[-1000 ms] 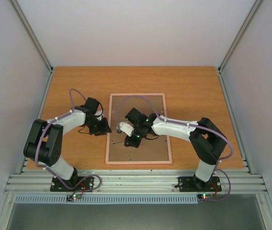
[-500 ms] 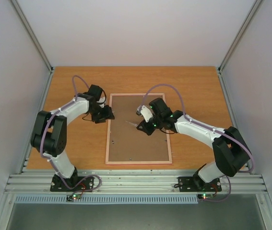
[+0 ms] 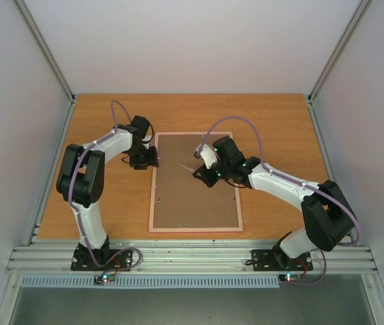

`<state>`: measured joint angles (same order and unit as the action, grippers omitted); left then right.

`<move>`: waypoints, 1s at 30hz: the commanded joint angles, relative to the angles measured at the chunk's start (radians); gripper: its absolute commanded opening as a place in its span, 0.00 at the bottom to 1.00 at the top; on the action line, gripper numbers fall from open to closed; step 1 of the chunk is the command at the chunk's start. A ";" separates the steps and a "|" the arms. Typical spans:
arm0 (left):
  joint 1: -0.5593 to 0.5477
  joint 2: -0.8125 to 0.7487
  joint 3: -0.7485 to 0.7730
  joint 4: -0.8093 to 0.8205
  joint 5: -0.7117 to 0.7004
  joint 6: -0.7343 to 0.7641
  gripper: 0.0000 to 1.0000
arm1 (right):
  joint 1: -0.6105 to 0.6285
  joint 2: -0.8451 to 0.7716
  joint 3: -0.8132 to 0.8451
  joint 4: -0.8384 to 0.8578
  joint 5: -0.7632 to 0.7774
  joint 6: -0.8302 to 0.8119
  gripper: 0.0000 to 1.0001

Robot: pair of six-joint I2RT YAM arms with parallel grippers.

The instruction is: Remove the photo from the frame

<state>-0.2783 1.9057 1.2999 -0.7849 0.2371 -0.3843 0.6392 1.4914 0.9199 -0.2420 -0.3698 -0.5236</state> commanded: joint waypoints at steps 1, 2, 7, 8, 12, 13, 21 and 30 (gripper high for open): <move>-0.004 0.033 0.034 -0.026 -0.011 0.025 0.47 | -0.004 0.013 -0.011 0.037 0.003 0.007 0.01; -0.007 0.036 0.035 -0.024 -0.013 0.025 0.45 | -0.005 0.015 -0.010 0.039 0.001 0.008 0.01; -0.027 0.046 0.035 -0.025 -0.021 0.026 0.35 | -0.005 0.020 -0.010 0.044 -0.004 0.011 0.01; -0.029 0.047 0.033 -0.026 -0.023 0.027 0.32 | -0.005 0.020 -0.010 0.042 -0.003 0.010 0.01; -0.041 0.032 0.015 -0.032 -0.029 0.036 0.23 | -0.005 0.013 -0.009 0.033 0.003 0.003 0.01; -0.047 0.026 0.009 -0.032 -0.031 0.040 0.20 | -0.006 0.012 -0.008 0.031 0.005 0.002 0.01; -0.090 -0.030 -0.060 -0.010 0.005 0.060 0.06 | -0.004 0.019 0.028 0.009 0.010 -0.009 0.01; -0.120 -0.107 -0.139 -0.008 0.033 0.042 0.04 | -0.002 0.090 0.102 -0.026 0.007 -0.020 0.01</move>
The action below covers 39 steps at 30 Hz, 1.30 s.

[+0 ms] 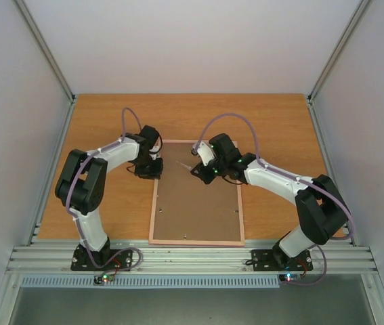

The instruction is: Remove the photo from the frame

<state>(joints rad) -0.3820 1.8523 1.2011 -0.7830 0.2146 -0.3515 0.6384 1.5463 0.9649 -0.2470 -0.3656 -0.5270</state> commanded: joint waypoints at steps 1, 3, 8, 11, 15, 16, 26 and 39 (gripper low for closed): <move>-0.018 -0.062 -0.049 -0.008 0.058 0.005 0.05 | 0.000 0.046 0.067 -0.026 0.000 -0.016 0.01; -0.021 -0.083 -0.068 0.001 0.065 -0.005 0.05 | 0.002 0.077 0.093 -0.036 -0.005 -0.014 0.01; -0.030 -0.099 -0.100 0.016 0.088 -0.024 0.06 | 0.016 0.152 0.153 -0.049 -0.009 -0.011 0.01; -0.034 -0.106 -0.115 0.028 0.083 -0.026 0.06 | 0.030 0.199 0.200 -0.073 -0.007 -0.013 0.01; -0.034 -0.108 -0.120 0.031 0.079 -0.024 0.12 | 0.042 0.266 0.260 -0.106 0.002 -0.018 0.01; -0.034 -0.109 -0.121 0.032 0.079 -0.024 0.12 | 0.045 0.283 0.277 -0.118 0.006 -0.019 0.01; -0.034 -0.103 -0.119 0.044 0.097 -0.032 0.16 | 0.064 0.409 0.429 -0.209 0.020 -0.029 0.01; -0.034 -0.102 -0.123 0.044 0.099 -0.035 0.15 | 0.087 0.501 0.522 -0.284 0.023 -0.045 0.01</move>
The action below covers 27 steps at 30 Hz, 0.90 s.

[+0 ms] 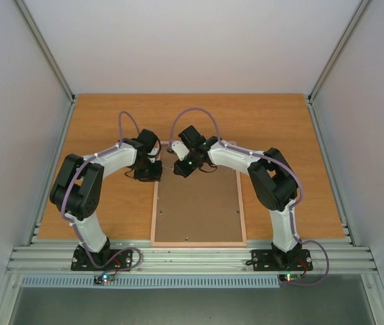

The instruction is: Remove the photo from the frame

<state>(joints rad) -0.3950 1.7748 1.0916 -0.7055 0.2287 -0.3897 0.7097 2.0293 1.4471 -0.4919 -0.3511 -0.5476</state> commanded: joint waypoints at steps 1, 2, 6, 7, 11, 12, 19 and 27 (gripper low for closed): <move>-0.021 -0.026 -0.014 -0.033 0.084 0.003 0.15 | 0.017 0.021 0.043 -0.042 0.008 -0.026 0.01; -0.021 -0.026 -0.015 -0.033 0.085 0.004 0.14 | 0.019 0.025 0.047 -0.046 0.006 -0.027 0.01; -0.021 -0.027 -0.019 -0.033 0.085 0.005 0.14 | 0.024 0.044 0.070 -0.076 0.005 -0.031 0.01; -0.021 -0.027 -0.019 -0.033 0.084 0.005 0.14 | 0.027 0.048 0.075 -0.084 0.007 -0.035 0.01; -0.021 -0.027 -0.020 -0.037 0.077 0.005 0.14 | 0.039 0.059 0.098 -0.132 0.026 -0.056 0.01; -0.021 -0.025 -0.021 -0.037 0.077 0.003 0.14 | 0.040 0.063 0.102 -0.143 0.028 -0.058 0.01; -0.019 -0.026 -0.022 -0.038 0.075 0.005 0.13 | 0.046 0.064 0.113 -0.227 0.063 -0.067 0.01; -0.018 -0.026 -0.024 -0.040 0.073 0.003 0.13 | 0.046 0.048 0.108 -0.287 0.084 -0.077 0.01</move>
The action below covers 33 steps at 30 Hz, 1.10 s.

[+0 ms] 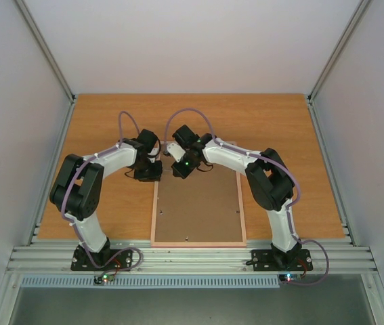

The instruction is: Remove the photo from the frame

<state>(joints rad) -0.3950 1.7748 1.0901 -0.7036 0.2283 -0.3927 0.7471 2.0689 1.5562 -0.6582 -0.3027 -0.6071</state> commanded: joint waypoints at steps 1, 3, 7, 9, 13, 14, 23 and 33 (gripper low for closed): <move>-0.018 -0.027 -0.022 -0.042 0.072 0.006 0.13 | 0.008 0.003 -0.004 -0.122 0.038 -0.015 0.01; -0.016 -0.029 -0.022 -0.044 0.069 0.006 0.13 | 0.009 -0.007 -0.009 -0.124 0.045 -0.013 0.01; -0.013 -0.032 -0.024 -0.044 0.070 0.005 0.13 | 0.009 -0.028 -0.021 -0.126 0.053 -0.010 0.01; -0.013 -0.034 -0.025 -0.045 0.069 0.005 0.14 | 0.008 -0.040 -0.029 -0.126 0.058 -0.009 0.01; -0.011 -0.036 -0.031 -0.045 0.069 0.005 0.14 | 0.008 -0.061 -0.049 -0.126 0.070 -0.007 0.01; -0.010 -0.039 -0.032 -0.044 0.069 0.003 0.14 | 0.007 -0.069 -0.055 -0.123 0.068 -0.007 0.01; 0.000 -0.058 -0.026 -0.040 0.082 -0.007 0.22 | 0.001 -0.192 -0.137 -0.026 0.003 0.033 0.01; 0.070 -0.084 0.014 -0.043 0.120 -0.012 0.38 | -0.110 -0.327 -0.254 0.055 0.019 0.107 0.01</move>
<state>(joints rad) -0.3592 1.7199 1.0721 -0.7315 0.3126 -0.4065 0.6872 1.8065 1.3495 -0.6548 -0.2874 -0.5488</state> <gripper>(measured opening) 0.356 0.153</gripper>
